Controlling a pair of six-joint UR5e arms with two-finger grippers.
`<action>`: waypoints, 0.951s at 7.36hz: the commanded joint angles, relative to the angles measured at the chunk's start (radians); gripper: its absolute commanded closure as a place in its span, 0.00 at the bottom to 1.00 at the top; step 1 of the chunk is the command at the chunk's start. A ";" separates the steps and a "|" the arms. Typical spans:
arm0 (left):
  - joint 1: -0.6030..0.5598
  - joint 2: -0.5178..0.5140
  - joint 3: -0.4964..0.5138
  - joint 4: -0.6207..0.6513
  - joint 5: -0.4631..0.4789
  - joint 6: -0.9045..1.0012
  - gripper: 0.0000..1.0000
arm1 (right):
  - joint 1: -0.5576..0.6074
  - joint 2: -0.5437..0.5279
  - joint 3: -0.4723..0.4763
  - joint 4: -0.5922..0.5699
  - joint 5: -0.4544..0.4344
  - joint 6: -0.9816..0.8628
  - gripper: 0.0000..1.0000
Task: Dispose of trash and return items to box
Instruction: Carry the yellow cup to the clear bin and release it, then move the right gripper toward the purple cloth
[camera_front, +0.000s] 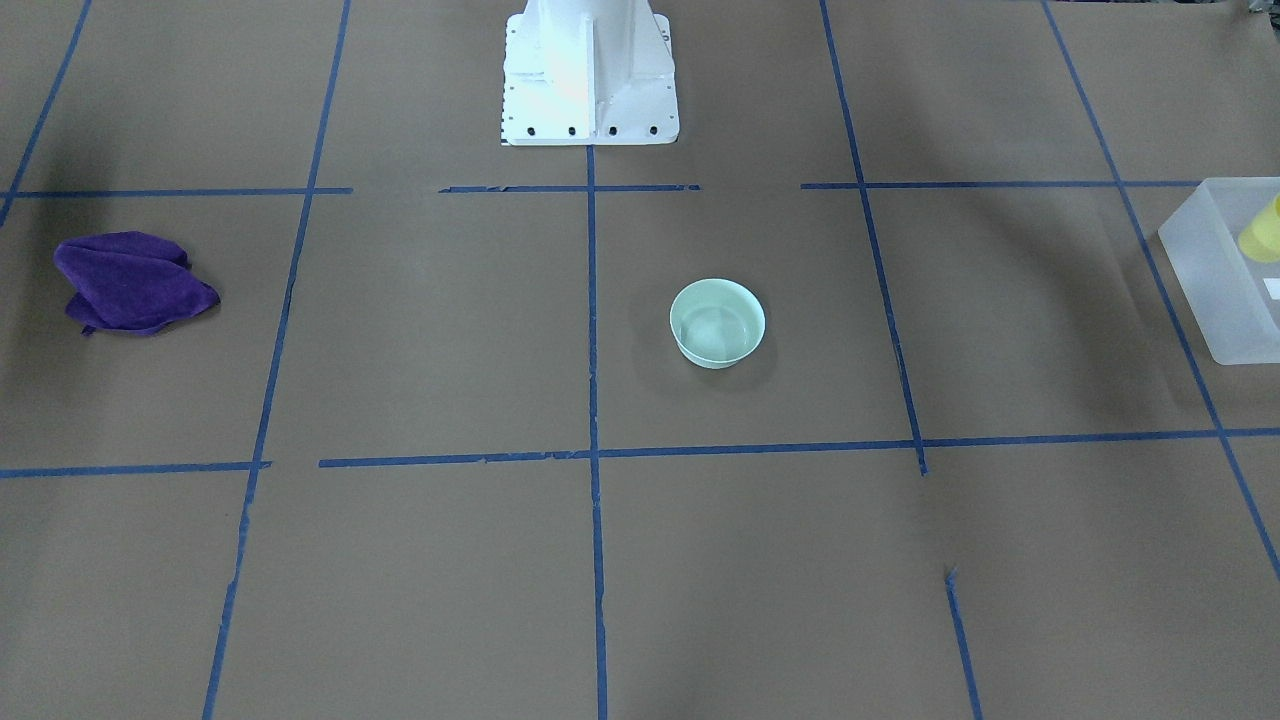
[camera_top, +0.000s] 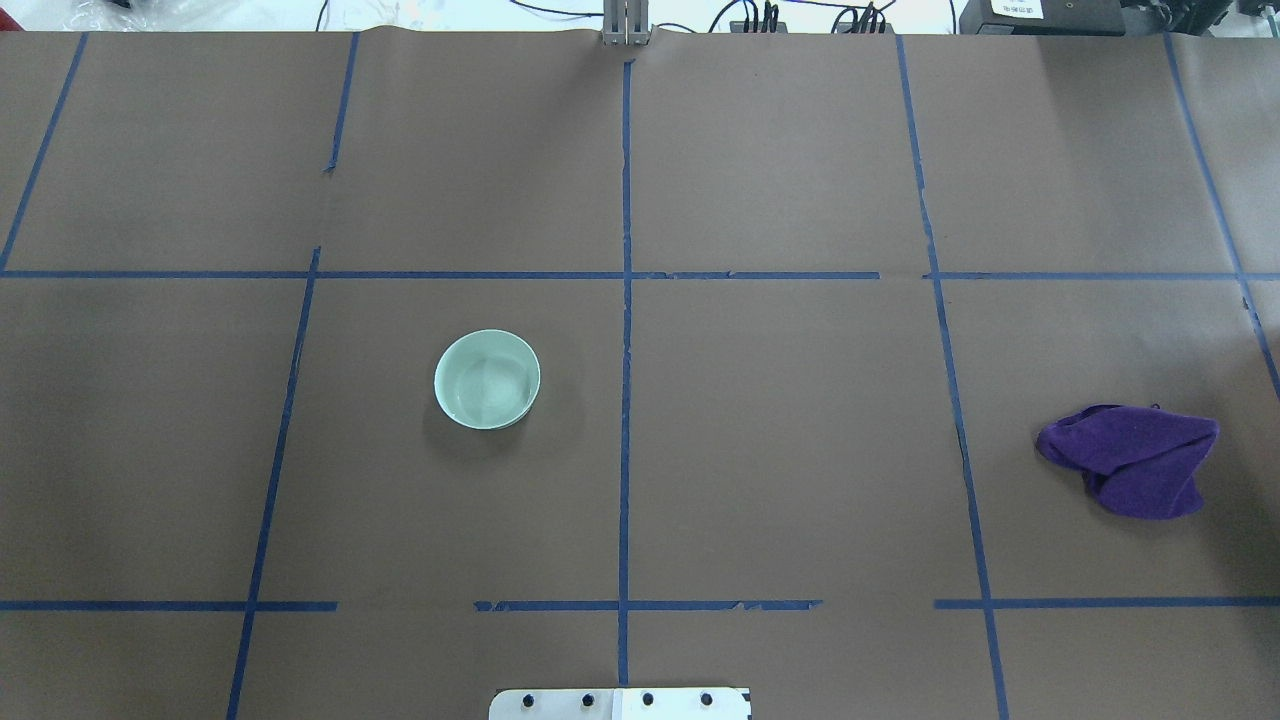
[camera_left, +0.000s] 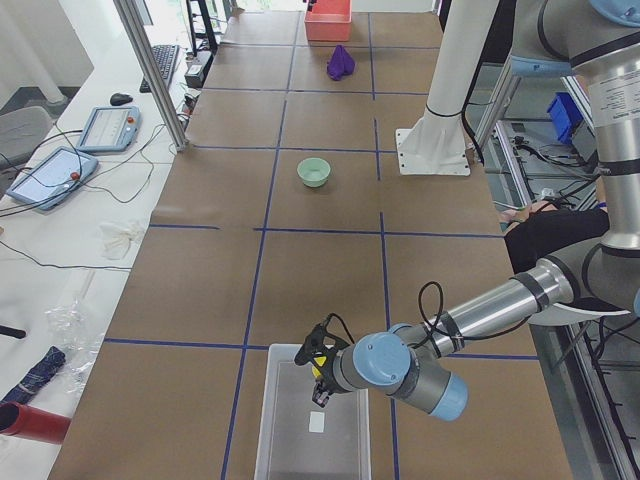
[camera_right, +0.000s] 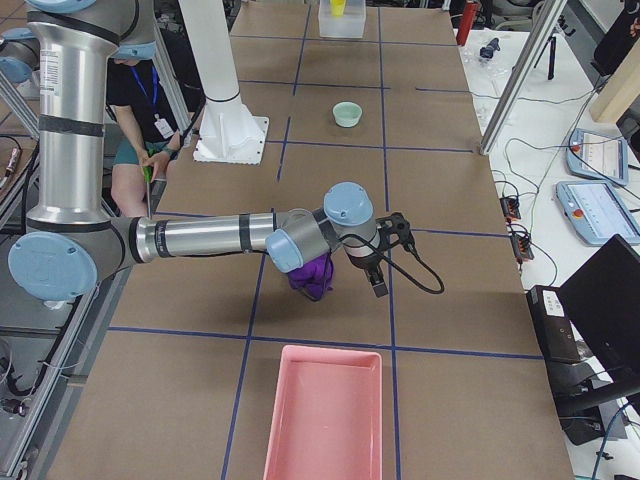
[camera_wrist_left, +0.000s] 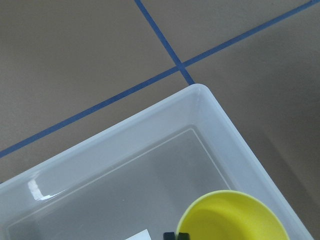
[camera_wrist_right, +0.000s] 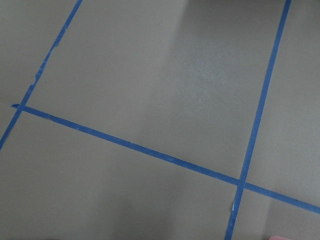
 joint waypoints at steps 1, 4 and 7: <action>0.063 0.006 0.010 -0.005 0.000 0.004 1.00 | -0.002 -0.001 0.000 0.000 0.001 0.000 0.00; 0.096 0.007 0.016 -0.043 0.001 0.006 0.48 | -0.005 0.000 0.000 0.000 -0.001 0.000 0.00; 0.101 0.004 0.009 -0.067 0.001 -0.002 0.41 | -0.012 0.003 0.003 0.000 0.001 0.002 0.00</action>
